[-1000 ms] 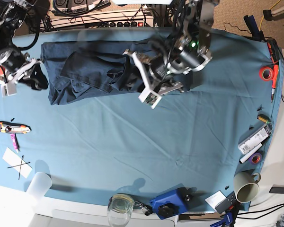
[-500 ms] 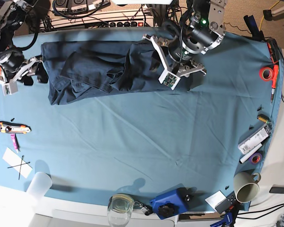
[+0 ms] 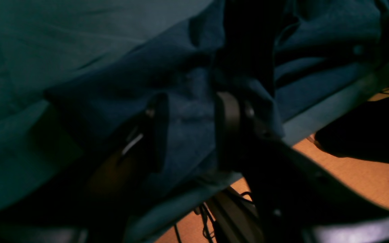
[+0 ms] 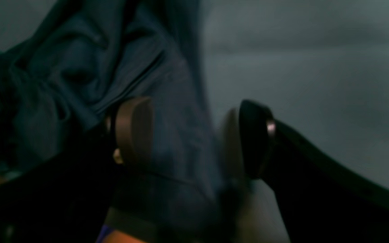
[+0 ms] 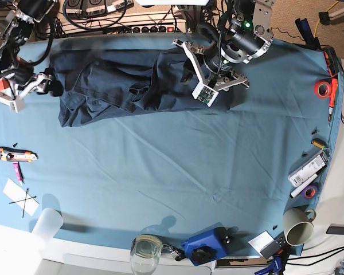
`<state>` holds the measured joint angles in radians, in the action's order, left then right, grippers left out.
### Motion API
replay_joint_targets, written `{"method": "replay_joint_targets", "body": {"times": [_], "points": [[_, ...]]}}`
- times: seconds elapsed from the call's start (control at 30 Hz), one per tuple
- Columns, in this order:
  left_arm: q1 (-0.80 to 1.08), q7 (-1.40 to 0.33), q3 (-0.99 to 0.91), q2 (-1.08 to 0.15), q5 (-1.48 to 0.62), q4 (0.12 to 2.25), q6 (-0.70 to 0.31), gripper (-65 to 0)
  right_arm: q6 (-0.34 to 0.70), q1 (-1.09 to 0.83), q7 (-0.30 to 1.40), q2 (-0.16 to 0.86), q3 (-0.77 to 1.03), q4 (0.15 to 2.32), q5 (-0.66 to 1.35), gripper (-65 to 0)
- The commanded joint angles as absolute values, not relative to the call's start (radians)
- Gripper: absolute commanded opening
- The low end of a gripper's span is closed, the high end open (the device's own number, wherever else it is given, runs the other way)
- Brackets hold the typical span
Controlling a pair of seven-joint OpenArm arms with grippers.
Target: Fold the T-shirt properly
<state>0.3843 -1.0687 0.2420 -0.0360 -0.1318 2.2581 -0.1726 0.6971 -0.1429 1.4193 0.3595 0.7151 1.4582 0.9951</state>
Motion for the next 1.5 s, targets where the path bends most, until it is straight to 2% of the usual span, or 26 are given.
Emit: {"method": "replay_joint_targets", "body": {"times": [0.0, 0.13, 0.4, 0.63, 0.7, 0.8, 0.83, 0.87, 1.03, 1.3, 1.47], "points": [[0.382, -1.042, 0.246, -0.031, -0.142, 2.277, -0.176, -43.6, 0.698, -0.132, 1.396, 0.381, 0.721, 1.456, 1.062, -26.0], [0.382, -1.027, 0.246, -0.031, -0.142, 2.277, -0.176, -43.6, 0.698, -0.133, 1.396, 0.38, 0.718, 1.391, 1.168, -26.0], [0.382, -1.023, 0.246, -0.031, -0.142, 2.277, -0.176, -43.6, 0.698, -0.133, 1.396, 0.38, 0.552, 1.265, 1.167, -26.0], [0.382, -1.023, 0.246, -0.031, -0.142, 2.277, -0.176, -43.6, 0.698, -0.133, 1.396, 0.379, 0.439, 1.254, 1.167, -26.6], [0.382, -1.023, 0.246, -0.031, -0.142, 2.277, -0.176, -43.6, 0.698, -0.133, 1.396, 0.38, 0.439, 1.254, 1.167, -36.8], [0.382, -1.023, 0.246, -0.031, -0.142, 2.277, -0.176, -43.6, 0.698, -0.132, 1.396, 0.381, 0.44, 1.255, 1.166, -58.2], [0.382, -1.024, 0.246, -0.031, -0.142, 2.277, -0.176, -43.6, 0.698, -0.132, 1.396, 0.381, 0.44, 1.255, 1.166, -63.1], [0.382, -1.024, 0.246, -0.031, -0.142, 2.277, -0.175, -43.6, 0.698, -0.13, 1.396, 0.382, 0.44, 1.255, 1.163, -65.0], [0.383, -1.032, 0.245, -0.031, -0.141, 2.277, -0.159, -43.6, 0.698, -0.073, 1.396, 0.4, 0.48, 1.275, 1.061, -65.0], [0.405, -1.041, 0.245, -0.032, -0.078, 2.281, -0.083, -43.6, 0.698, 0.086, 1.356, 0.4, 0.718, 1.385, 0.825, -65.0], [0.422, -1.058, 0.245, -0.067, 0.004, 2.297, -0.026, -43.6, 0.698, 0.097, 1.293, 0.419, 0.739, 1.432, 0.719, -65.0]]}}
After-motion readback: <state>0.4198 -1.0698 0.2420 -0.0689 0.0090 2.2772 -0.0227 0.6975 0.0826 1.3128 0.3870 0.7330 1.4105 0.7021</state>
